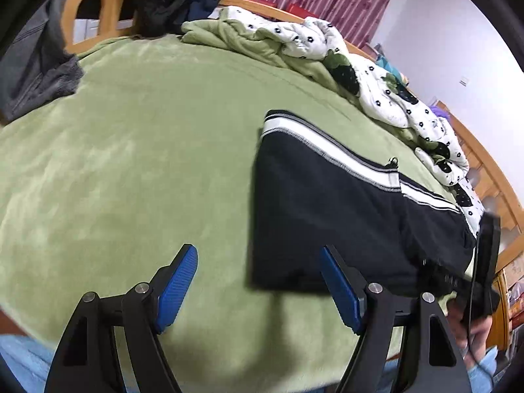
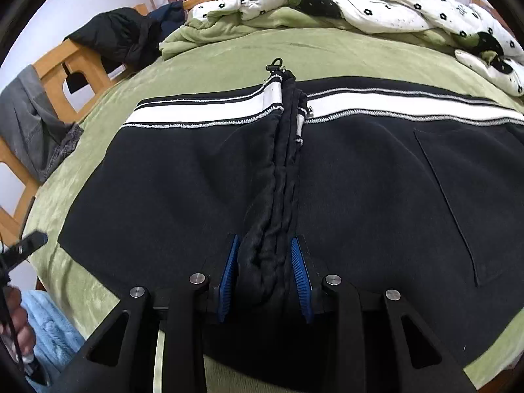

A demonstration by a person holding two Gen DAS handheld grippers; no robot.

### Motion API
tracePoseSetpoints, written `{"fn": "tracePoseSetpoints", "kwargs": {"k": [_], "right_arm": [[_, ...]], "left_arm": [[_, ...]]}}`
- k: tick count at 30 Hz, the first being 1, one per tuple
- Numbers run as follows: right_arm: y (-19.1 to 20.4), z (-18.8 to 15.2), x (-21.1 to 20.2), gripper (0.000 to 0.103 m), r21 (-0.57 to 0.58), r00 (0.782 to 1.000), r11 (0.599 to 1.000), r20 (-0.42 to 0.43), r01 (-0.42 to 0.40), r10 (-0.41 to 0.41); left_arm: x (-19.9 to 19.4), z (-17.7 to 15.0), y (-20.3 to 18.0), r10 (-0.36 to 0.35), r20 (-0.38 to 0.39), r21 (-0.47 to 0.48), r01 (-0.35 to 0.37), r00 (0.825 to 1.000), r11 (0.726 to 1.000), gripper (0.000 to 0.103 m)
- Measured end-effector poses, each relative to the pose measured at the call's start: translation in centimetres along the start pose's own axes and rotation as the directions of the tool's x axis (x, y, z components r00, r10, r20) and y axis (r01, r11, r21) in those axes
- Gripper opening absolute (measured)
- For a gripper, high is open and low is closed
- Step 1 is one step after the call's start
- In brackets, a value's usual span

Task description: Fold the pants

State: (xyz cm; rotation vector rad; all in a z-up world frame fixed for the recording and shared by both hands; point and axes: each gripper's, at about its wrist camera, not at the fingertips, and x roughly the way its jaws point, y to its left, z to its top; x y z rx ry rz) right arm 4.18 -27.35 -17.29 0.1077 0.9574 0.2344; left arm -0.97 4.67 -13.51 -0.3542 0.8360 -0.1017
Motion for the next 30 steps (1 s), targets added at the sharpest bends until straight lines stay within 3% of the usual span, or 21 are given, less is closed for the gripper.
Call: {"fn": "tracePoseSetpoints", "kwargs": {"k": [2, 5, 8, 11, 14, 19, 22, 24, 27, 30], "right_arm": [[-0.3, -0.5, -0.8, 0.033, 0.016, 1.0, 1.0, 0.014, -0.021, 0.021], [-0.9, -1.0, -2.5, 0.034, 0.035, 0.997, 0.998, 0.05, -0.054, 0.053], [-2.7, -1.6, -4.9, 0.039, 0.052, 0.99, 0.996, 0.123, -0.073, 0.066], [-6.1, -1.9, -8.0, 0.048, 0.114, 0.977, 0.993, 0.212, 0.012, -0.036], [-10.4, -1.7, -10.1, 0.053, 0.222, 0.957, 0.968, 0.237, 0.113, -0.166], [-19.0, -1.0, -12.1, 0.055, 0.394, 0.901, 0.88, 0.224, 0.264, -0.371], [-23.9, -0.6, -11.8, 0.055, 0.465, 0.884, 0.831, 0.185, 0.305, -0.428], [-26.6, 0.0, -10.9, 0.055, 0.486, 0.888, 0.818, 0.163, 0.307, -0.43], [-30.0, 0.9, -8.5, 0.055, 0.496, 0.914, 0.818, 0.107, 0.292, -0.39], [-32.4, 1.6, -6.8, 0.061, 0.537, 0.941, 0.82, 0.128, 0.2, -0.313]], "left_arm": [[1.6, 0.2, -0.4, 0.01, -0.019, 0.003, -0.01, 1.0, 1.0, 0.075], [5.2, -1.3, -0.7, 0.066, -0.112, 0.053, -0.06, 0.992, 0.997, 0.075], [4.8, -1.6, -1.9, 0.1, -0.065, 0.161, -0.089, 0.993, 0.983, 0.076], [4.0, -0.2, -1.3, 0.04, -0.074, 0.096, -0.032, 0.996, 0.995, 0.075], [3.7, 1.3, -0.5, -0.018, -0.058, 0.046, 0.02, 0.998, 0.999, 0.075], [5.8, 3.9, -0.2, -0.073, -0.083, 0.027, 0.075, 0.994, 0.997, 0.075], [7.2, 5.2, -0.4, -0.058, -0.099, 0.036, 0.062, 0.993, 0.997, 0.074], [8.1, 6.1, -0.6, -0.081, -0.114, 0.039, 0.086, 0.99, 0.996, 0.074], [10.2, 7.1, -0.7, -0.108, -0.154, 0.039, 0.115, 0.982, 0.993, 0.072], [12.8, 7.9, -0.5, -0.114, -0.202, 0.035, 0.124, 0.973, 0.992, 0.066]]}}
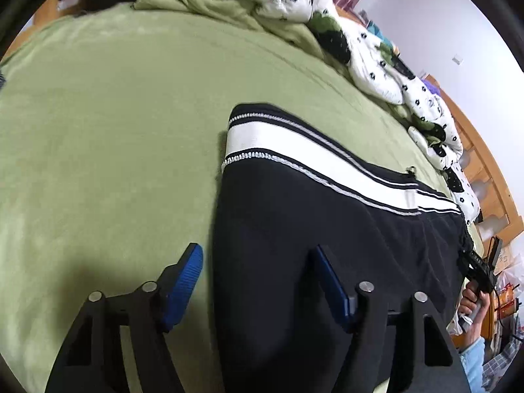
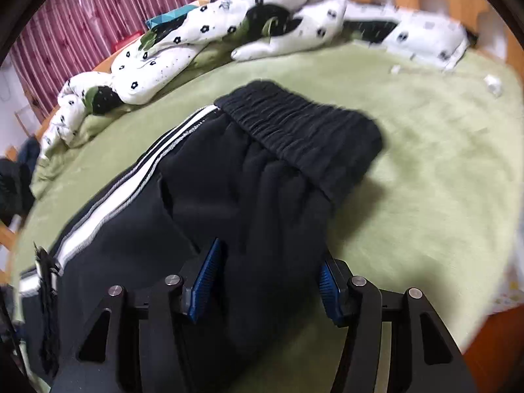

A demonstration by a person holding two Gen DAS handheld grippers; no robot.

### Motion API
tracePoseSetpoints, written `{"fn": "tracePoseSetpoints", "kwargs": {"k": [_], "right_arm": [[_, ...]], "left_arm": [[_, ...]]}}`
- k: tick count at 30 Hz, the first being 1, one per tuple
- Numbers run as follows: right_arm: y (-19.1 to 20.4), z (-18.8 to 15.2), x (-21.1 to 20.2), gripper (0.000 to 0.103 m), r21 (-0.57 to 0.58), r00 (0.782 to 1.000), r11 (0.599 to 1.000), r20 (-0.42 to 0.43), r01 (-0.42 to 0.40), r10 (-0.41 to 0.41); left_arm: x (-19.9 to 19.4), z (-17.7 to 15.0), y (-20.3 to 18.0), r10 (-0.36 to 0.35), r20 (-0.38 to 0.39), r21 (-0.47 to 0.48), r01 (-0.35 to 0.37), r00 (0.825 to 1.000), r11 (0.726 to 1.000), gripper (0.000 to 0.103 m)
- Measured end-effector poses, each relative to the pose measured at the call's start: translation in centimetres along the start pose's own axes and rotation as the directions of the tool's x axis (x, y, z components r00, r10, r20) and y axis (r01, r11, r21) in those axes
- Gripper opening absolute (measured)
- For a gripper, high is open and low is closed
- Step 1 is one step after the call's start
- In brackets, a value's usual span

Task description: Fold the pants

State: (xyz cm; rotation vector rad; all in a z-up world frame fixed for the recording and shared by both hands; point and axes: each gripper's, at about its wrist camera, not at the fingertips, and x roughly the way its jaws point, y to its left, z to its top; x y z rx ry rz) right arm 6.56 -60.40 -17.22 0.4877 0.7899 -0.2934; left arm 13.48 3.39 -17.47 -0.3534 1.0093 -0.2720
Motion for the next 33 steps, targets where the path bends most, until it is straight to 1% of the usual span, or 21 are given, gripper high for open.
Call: {"fn": "tracePoseSetpoints", "kwargs": {"k": [2, 3, 5, 6, 7, 8, 9, 10, 11, 13, 14, 17, 19, 22, 23, 25, 27, 29, 30, 32, 33], "right_arm": [[-0.4, 1.1, 0.9, 0.063, 0.022, 0.999, 0.999, 0.013, -0.031, 0.031], [-0.4, 1.3, 1.2, 0.063, 0.025, 0.999, 0.999, 0.015, -0.038, 0.037], [-0.2, 1.7, 1.6, 0.063, 0.023, 0.999, 0.999, 0.02, -0.049, 0.049], [-0.1, 1.8, 1.5, 0.06, 0.018, 0.999, 0.999, 0.022, -0.05, 0.05], [0.1, 1.9, 1.3, 0.054, 0.012, 0.998, 0.999, 0.027, -0.052, 0.051], [0.2, 1.9, 1.0, 0.039, 0.006, 0.997, 0.998, 0.037, -0.065, 0.065], [0.4, 2.0, 0.1, 0.03, -0.001, 0.993, 0.996, 0.069, -0.094, 0.094], [0.7, 1.9, -0.7, 0.027, -0.001, 0.988, 0.993, 0.106, -0.115, 0.114], [1.5, 1.8, -1.8, 0.022, -0.012, 0.984, 0.994, 0.138, -0.111, 0.111], [4.1, 1.8, -3.5, 0.018, -0.075, 0.98, 0.995, 0.186, -0.059, 0.072], [5.7, 1.9, -4.6, 0.017, -0.106, 0.974, 0.993, 0.217, -0.046, 0.068], [9.6, 2.7, -7.6, 0.015, -0.147, 0.959, 0.987, 0.265, -0.068, 0.106], [12.3, 3.4, -9.4, 0.015, -0.179, 0.949, 0.981, 0.291, -0.071, 0.121], [17.0, 4.5, -12.3, 0.015, -0.24, 0.935, 0.968, 0.32, -0.078, 0.155], [18.2, 4.7, -13.0, 0.015, -0.257, 0.93, 0.962, 0.323, -0.092, 0.176], [20.6, 4.9, -14.5, 0.015, -0.273, 0.912, 0.948, 0.323, -0.166, 0.253], [22.0, 4.5, -14.8, 0.015, -0.281, 0.89, 0.928, 0.314, -0.246, 0.33], [22.6, 3.8, -13.9, 0.015, -0.28, 0.886, 0.916, 0.286, -0.286, 0.364], [22.9, 3.3, -12.7, 0.015, -0.282, 0.892, 0.913, 0.261, -0.294, 0.368], [22.9, 2.3, -9.0, 0.016, -0.287, 0.918, 0.914, 0.193, -0.286, 0.348], [22.6, 1.5, -5.8, 0.016, -0.282, 0.94, 0.921, 0.132, -0.267, 0.313]], "left_arm": [[0.8, 0.7, 0.3, -0.009, -0.001, 0.005, 0.009, 1.0, 1.0, 0.061], [1.1, 1.1, 0.4, -0.023, 0.002, 0.006, 0.023, 1.0, 1.0, 0.06], [1.7, 1.9, 0.7, -0.074, -0.029, -0.001, 0.074, 0.997, 0.997, 0.046], [1.9, 2.0, 1.0, -0.093, -0.036, -0.021, 0.092, 0.995, 0.996, 0.044], [2.0, 2.2, 1.4, -0.113, -0.036, -0.056, 0.111, 0.993, 0.992, 0.035], [2.0, 2.2, 1.5, -0.128, -0.039, -0.072, 0.125, 0.991, 0.989, 0.026], [1.7, 2.3, 1.6, -0.142, -0.033, -0.082, 0.139, 0.989, 0.987, 0.022], [1.3, 2.2, 1.7, -0.151, -0.021, -0.088, 0.148, 0.988, 0.985, 0.014], [0.5, 2.3, 1.5, -0.17, 0.003, -0.097, 0.169, 0.986, 0.981, 0.011], [-0.5, 2.6, 0.9, -0.186, 0.038, -0.106, 0.189, 0.982, 0.976, 0.01], [-1.1, 2.9, 0.4, -0.182, 0.061, -0.106, 0.188, 0.981, 0.976, 0.01], [-2.9, 3.9, -1.4, -0.19, 0.117, -0.076, 0.2, 0.975, 0.977, 0.009], [-4.3, 4.7, -2.1, -0.217, 0.143, -0.062, 0.228, 0.966, 0.972, 0.009], [-6.8, 5.9, -1.5, -0.272, 0.178, -0.071, 0.288, 0.946, 0.955, 0.009], [-7.8, 6.4, -0.9, -0.274, 0.196, -0.08, 0.294, 0.942, 0.952, 0.009], [-10.0, 7.3, 0.6, -0.232, 0.235, -0.081, 0.257, 0.944, 0.963, 0.009], [-11.9, 8.0, 2.6, -0.161, 0.261, -0.082, 0.188, 0.952, 0.979, 0.009], [-13.1, 8.5, 4.9, -0.071, 0.253, -0.083, 0.094, 0.965, 0.992, 0.01], [-13.2, 8.6, 6.3, -0.028, 0.241, -0.087, 0.051, 0.97, 0.995, 0.01], [-12.2, 8.7, 8.5, 0.032, 0.205, -0.096, -0.013, 0.978, 0.995, 0.01], [-11.0, 8.5, 9.6, 0.061, 0.175, -0.103, -0.043, 0.983, 0.994, 0.01]]}}
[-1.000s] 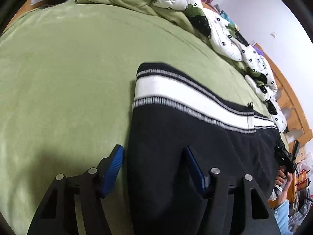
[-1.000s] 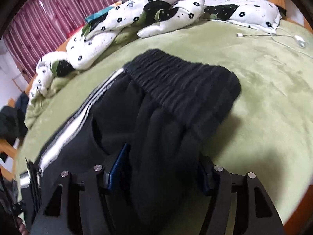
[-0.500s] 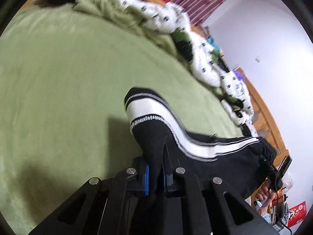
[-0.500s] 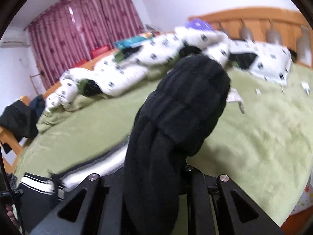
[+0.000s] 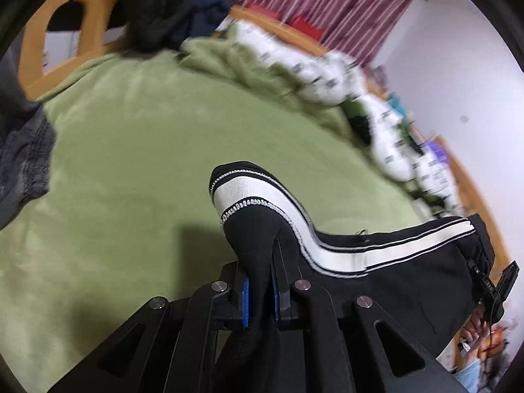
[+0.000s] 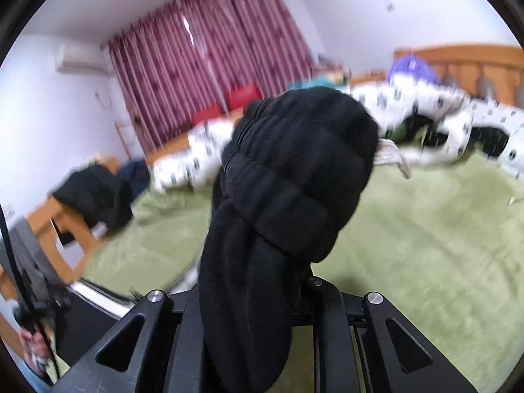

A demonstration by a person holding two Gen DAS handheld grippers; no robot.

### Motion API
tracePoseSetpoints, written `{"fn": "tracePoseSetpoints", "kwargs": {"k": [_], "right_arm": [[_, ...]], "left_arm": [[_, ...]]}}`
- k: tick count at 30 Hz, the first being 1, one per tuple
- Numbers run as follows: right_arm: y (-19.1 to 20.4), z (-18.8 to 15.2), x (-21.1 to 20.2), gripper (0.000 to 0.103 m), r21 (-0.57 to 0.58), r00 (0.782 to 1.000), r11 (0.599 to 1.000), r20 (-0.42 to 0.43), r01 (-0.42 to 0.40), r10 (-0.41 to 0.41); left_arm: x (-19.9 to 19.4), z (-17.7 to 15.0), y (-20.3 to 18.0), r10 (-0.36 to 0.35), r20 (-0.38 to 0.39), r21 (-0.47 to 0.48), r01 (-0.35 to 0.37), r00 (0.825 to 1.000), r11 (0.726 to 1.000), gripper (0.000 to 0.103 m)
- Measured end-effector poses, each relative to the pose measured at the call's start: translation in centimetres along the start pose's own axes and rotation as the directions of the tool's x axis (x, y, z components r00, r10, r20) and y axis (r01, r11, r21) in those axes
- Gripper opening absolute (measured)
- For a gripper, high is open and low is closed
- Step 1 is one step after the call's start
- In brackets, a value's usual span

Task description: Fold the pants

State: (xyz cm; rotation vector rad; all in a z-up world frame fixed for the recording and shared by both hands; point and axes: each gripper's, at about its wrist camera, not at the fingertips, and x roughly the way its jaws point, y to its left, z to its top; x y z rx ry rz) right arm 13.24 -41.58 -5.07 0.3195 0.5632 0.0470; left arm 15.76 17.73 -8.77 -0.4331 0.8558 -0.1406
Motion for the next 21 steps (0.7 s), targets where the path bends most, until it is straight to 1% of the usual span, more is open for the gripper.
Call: {"fn": "tracePoseSetpoints", "kwargs": {"k": [1, 2, 3, 4, 5, 6, 7, 8, 9, 11, 12, 13, 14, 16, 17, 18, 19, 21], "right_arm": [[-0.9, -1.2, 1.9, 0.016, 0.007, 0.998, 1.0, -0.053, 0.028, -0.028], [-2.2, -2.4, 3.7, 0.016, 0.022, 0.992, 0.997, -0.108, 0.074, -0.071], [-3.6, -3.7, 5.6, 0.017, 0.04, 0.979, 0.992, -0.173, 0.115, -0.107], [-5.6, -5.3, 7.2, 0.018, 0.077, 0.96, 0.983, -0.24, 0.165, -0.143], [-7.6, -6.9, 8.0, 0.024, 0.137, 0.953, 0.978, -0.281, 0.156, -0.113], [-8.7, -7.7, 8.0, 0.025, 0.182, 0.959, 0.976, -0.278, 0.116, -0.062], [-9.8, -8.3, 7.2, 0.025, 0.234, 0.968, 0.971, -0.249, 0.056, 0.004], [-10.3, -8.4, 6.4, 0.028, 0.26, 0.969, 0.965, -0.245, 0.038, 0.028], [-10.4, -8.3, 6.0, 0.033, 0.262, 0.968, 0.964, -0.251, 0.043, 0.025], [-9.9, -7.9, 4.2, 0.037, 0.199, 0.959, 0.975, -0.28, 0.094, -0.035], [-9.6, -8.0, 3.7, 0.04, 0.169, 0.956, 0.979, -0.286, 0.114, -0.062], [-8.9, -7.8, 2.3, 0.041, 0.107, 0.953, 0.981, -0.273, 0.164, -0.13], [-8.0, -7.6, 0.8, 0.043, 0.04, 0.951, 0.978, -0.242, 0.206, -0.19], [-6.9, -7.4, -1.2, 0.044, -0.05, 0.946, 0.967, -0.201, 0.249, -0.254], [-6.2, -7.3, -2.4, 0.044, -0.064, 0.947, 0.96, -0.162, 0.271, -0.278], [-5.9, -6.9, -2.8, 0.044, -0.066, 0.948, 0.958, -0.138, 0.28, -0.286], [-5.2, -6.4, -3.2, 0.044, -0.058, 0.957, 0.963, -0.11, 0.263, -0.268], [-3.9, -6.1, -3.5, 0.045, -0.051, 0.978, 0.981, -0.088, 0.185, -0.189]], "left_arm": [[1.4, -0.5, 0.9, 0.036, -0.03, -0.005, -0.036, 0.999, 0.999, 0.011], [2.3, -1.1, 1.8, 0.075, -0.049, -0.006, -0.076, 0.996, 0.997, 0.013], [3.4, -2.0, 2.8, 0.128, -0.07, -0.004, -0.129, 0.989, 0.992, 0.016], [4.4, -2.8, 3.5, 0.167, -0.087, -0.001, -0.168, 0.982, 0.986, 0.025], [4.8, -3.5, 4.1, 0.195, -0.089, 0.0, -0.196, 0.977, 0.981, 0.036], [4.9, -4.0, 4.3, 0.198, -0.079, -0.003, -0.199, 0.977, 0.98, 0.038], [4.7, -4.4, 4.5, 0.199, -0.066, -0.006, -0.2, 0.978, 0.98, 0.047], [4.3, -4.5, 4.7, 0.207, -0.056, -0.009, -0.208, 0.977, 0.978, 0.054], [3.8, -4.5, 4.8, 0.224, -0.052, -0.007, -0.225, 0.973, 0.974, 0.054], [2.8, -4.6, 4.5, 0.254, -0.044, 0.003, -0.255, 0.966, 0.967, 0.054], [2.0, -4.7, 4.2, 0.261, -0.024, 0.012, -0.261, 0.965, 0.965, 0.054], [1.0, -4.9, 3.6, 0.261, 0.001, 0.028, -0.261, 0.965, 0.965, 0.054], [0.4, -5.1, 3.3, 0.259, 0.015, 0.044, -0.259, 0.966, 0.965, 0.055], [-1.2, -5.7, 1.7, 0.252, 0.057, 0.095, -0.257, 0.966, 0.962, 0.056], [-2.0, -6.2, 0.7, 0.236, 0.087, 0.116, -0.245, 0.968, 0.963, 0.06], [-2.3, -6.6, -0.1, 0.219, 0.101, 0.124, -0.231, 0.971, 0.965, 0.061], [-2.5, -7.3, -0.9, 0.193, 0.107, 0.136, -0.206, 0.975, 0.969, 0.062], [-2.1, -8.5, -2.2, 0.174, 0.099, 0.163, -0.189, 0.98, 0.968, 0.062]]}}
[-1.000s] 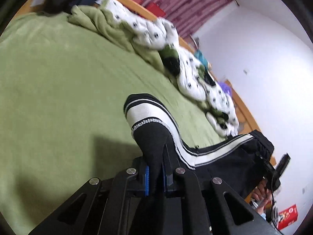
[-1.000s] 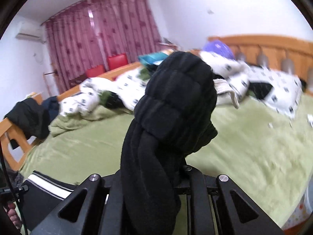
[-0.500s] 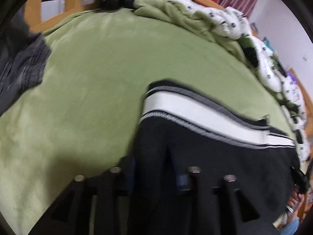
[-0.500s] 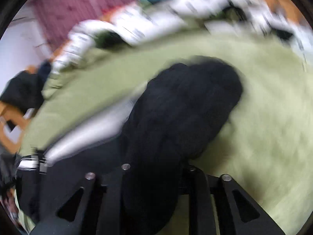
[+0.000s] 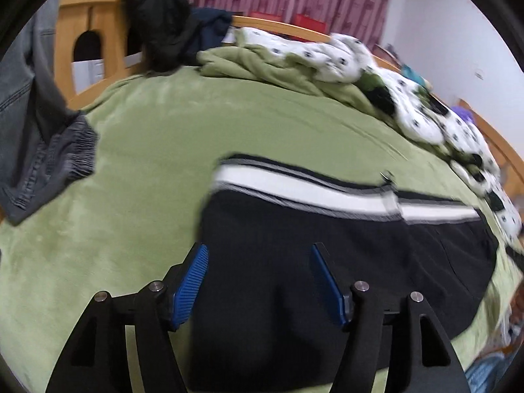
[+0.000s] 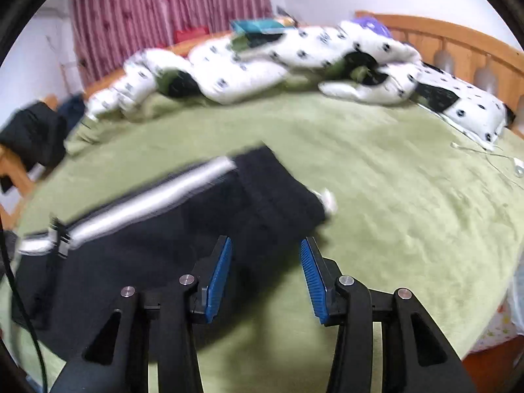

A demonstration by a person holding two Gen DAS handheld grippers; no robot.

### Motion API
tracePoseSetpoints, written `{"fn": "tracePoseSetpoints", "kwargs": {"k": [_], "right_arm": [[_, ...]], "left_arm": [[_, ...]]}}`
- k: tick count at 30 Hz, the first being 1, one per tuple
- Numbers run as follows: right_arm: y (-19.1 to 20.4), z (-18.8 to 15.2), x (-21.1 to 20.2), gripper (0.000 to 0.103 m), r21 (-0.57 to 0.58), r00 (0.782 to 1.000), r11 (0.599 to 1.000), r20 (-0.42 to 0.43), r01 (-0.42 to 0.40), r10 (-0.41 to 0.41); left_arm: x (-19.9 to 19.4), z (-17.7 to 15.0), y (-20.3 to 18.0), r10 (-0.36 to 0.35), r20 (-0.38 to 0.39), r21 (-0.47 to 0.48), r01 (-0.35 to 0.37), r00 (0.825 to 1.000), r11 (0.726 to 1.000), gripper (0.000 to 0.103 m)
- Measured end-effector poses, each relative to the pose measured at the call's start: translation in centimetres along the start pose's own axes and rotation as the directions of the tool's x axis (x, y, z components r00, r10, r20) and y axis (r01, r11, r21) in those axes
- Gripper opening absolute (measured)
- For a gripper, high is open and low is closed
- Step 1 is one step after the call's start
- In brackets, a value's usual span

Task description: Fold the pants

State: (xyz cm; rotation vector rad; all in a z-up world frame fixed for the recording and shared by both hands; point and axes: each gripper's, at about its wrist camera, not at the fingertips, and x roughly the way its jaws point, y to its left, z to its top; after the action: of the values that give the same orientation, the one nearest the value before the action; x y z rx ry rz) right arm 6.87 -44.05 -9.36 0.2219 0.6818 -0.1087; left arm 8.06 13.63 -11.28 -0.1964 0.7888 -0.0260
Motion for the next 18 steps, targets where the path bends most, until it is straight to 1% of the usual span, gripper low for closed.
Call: {"fn": "tracePoseSetpoints", "kwargs": {"k": [1, 2, 3, 4, 5, 6, 7, 8, 10, 12, 14, 15, 16, 18], "right_arm": [[0.8, -0.2, 0.3, 0.045, -0.015, 0.999, 0.999, 0.004, -0.036, 0.036], [1.6, -0.6, 1.1, 0.045, -0.037, 0.998, 0.998, -0.011, -0.056, 0.055], [2.1, -1.4, 2.0, 0.046, -0.067, 0.997, 0.996, -0.045, -0.065, 0.062], [2.6, -2.2, 3.3, 0.046, -0.093, 0.995, 0.994, -0.086, -0.058, 0.05], [2.7, -3.5, 5.7, 0.046, -0.113, 0.986, 0.993, -0.164, -0.018, -0.001], [2.4, -4.7, 7.4, 0.044, -0.112, 0.974, 0.994, -0.226, 0.001, -0.026], [2.3, -5.2, 7.0, 0.044, -0.105, 0.978, 0.995, -0.206, -0.002, -0.02], [2.5, -5.2, 6.0, 0.044, -0.104, 0.984, 0.995, -0.173, 0.015, -0.033], [3.3, -4.6, 4.4, 0.042, -0.083, 0.976, 0.995, -0.206, 0.047, -0.064], [4.8, -4.1, 1.8, 0.042, -0.053, 0.986, 0.999, -0.165, -0.012, 0.003], [8.5, -3.9, -0.6, 0.042, -0.111, 0.991, 0.992, -0.128, -0.06, 0.046], [10.1, -4.0, -1.1, 0.042, -0.137, 0.99, 0.987, -0.123, -0.079, 0.062], [12.5, -4.3, -1.7, 0.042, -0.165, 0.986, 0.978, -0.13, -0.127, 0.106], [16.5, -5.3, -1.5, 0.042, -0.181, 0.964, 0.956, -0.179, -0.229, 0.197]], "left_arm": [[0.3, -1.0, -0.7, -0.002, -0.006, 0.011, 0.002, 1.0, 1.0, 0.063], [1.0, -2.2, -1.2, -0.004, -0.023, 0.014, 0.004, 1.0, 1.0, 0.063], [1.7, -3.5, -1.5, -0.009, -0.05, 0.014, 0.009, 0.999, 1.0, 0.063], [2.7, -4.9, -1.7, 0.0, -0.082, 0.022, 0.002, 0.997, 1.0, 0.062], [2.7, -6.0, -2.0, 0.025, -0.06, 0.049, -0.022, 0.998, 0.999, 0.063], [2.0, -6.9, -2.5, 0.053, 0.003, 0.095, -0.053, 0.999, 0.994, 0.063], [1.4, -7.2, -2.9, 0.067, 0.01, 0.122, -0.067, 0.998, 0.99, 0.063], [0.7, -7.2, -3.1, 0.065, -0.01, 0.139, -0.063, 0.998, 0.988, 0.064], [-0.3, -7.2, -2.6, 0.031, -0.03, 0.124, -0.027, 0.999, 0.992, 0.064], [-1.7, -7.4, -1.4, 0.014, -0.013, 0.089, -0.013, 1.0, 0.996, 0.065], [-2.6, -7.4, 0.1, 0.027, 0.014, 0.043, -0.027, 1.0, 0.999, 0.066], [-2.6, -7.4, 0.9, 0.037, 0.015, 0.02, -0.037, 0.999, 0.999, 0.067], [-2.5, -7.5, 1.6, 0.044, 0.007, -0.008, -0.044, 0.999, 0.999, 0.067], [-2.1, -7.7, 2.5, 0.056, -0.015, -0.045, -0.056, 0.998, 0.997, 0.067]]}}
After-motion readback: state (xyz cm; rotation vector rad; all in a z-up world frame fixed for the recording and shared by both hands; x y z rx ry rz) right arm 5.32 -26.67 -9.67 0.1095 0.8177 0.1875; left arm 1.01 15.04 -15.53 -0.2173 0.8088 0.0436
